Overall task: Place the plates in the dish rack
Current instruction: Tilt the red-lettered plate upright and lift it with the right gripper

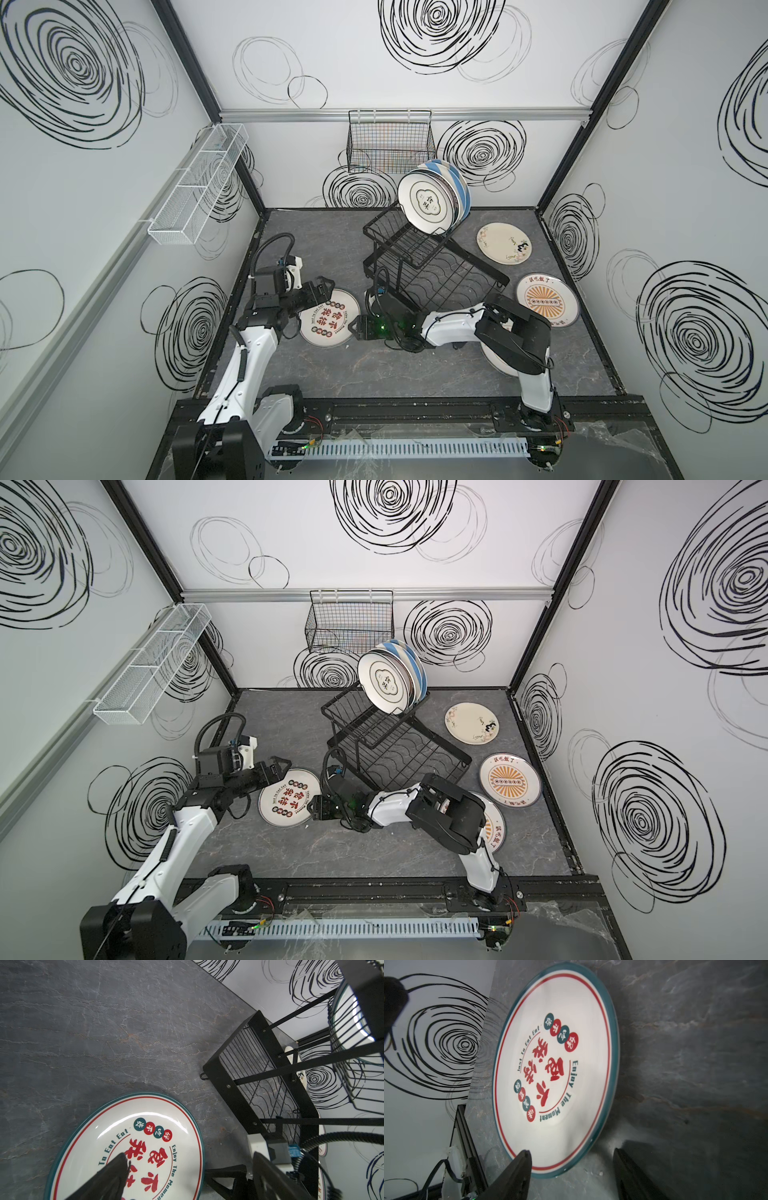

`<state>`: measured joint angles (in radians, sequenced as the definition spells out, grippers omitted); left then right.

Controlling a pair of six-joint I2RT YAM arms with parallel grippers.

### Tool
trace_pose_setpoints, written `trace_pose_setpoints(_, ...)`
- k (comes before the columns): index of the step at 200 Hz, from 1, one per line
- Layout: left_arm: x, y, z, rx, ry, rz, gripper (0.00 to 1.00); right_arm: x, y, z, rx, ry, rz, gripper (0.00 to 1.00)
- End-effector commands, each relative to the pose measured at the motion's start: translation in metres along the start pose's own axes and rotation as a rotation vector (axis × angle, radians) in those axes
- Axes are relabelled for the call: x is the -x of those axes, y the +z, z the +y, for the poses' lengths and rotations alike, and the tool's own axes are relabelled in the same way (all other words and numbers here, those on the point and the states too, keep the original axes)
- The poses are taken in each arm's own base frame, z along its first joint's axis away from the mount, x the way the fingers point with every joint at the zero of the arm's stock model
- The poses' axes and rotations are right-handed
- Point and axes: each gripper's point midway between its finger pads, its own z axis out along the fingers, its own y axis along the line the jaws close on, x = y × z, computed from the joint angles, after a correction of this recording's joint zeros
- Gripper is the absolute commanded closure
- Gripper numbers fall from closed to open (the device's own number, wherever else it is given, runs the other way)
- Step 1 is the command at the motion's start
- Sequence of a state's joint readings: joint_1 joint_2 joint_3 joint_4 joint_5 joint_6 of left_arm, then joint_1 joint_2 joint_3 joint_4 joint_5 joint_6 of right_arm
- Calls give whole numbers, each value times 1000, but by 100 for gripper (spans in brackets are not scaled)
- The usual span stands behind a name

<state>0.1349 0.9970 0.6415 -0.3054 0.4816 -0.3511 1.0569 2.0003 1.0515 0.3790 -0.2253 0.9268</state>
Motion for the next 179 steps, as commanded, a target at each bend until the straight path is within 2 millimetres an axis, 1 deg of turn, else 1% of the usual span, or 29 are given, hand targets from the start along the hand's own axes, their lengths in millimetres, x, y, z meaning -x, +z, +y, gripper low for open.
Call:
trace_pose_setpoints(1,8,-3,0,-6,29,-44,4,1,4,-8,-13,21,13,35)
trace_pose_setpoints(39,8,-3,-1,-16,27,-43,4,3,13,-20,-40,43,8,37)
trace_pose_setpoints(72,8,-3,-4,-29,34,-44,4,5,21,-30,-64,75,-3,45)
trace_pose_setpoints(107,7,-3,-4,-31,33,-45,4,8,24,-46,-75,149,-14,58)
trace_pose_setpoints(127,7,-5,-8,-48,40,-51,4,8,24,-54,-84,171,-18,62)
trace_pose_setpoints(137,8,-6,-8,-47,42,-57,4,8,26,-55,-82,177,-15,64)
trace_pose_setpoints(158,8,-7,-9,-52,44,-60,4,7,29,-57,-85,181,-7,73)
trace_pose_setpoints(179,8,-6,-9,-54,43,-59,4,8,32,-56,-91,177,-8,76)
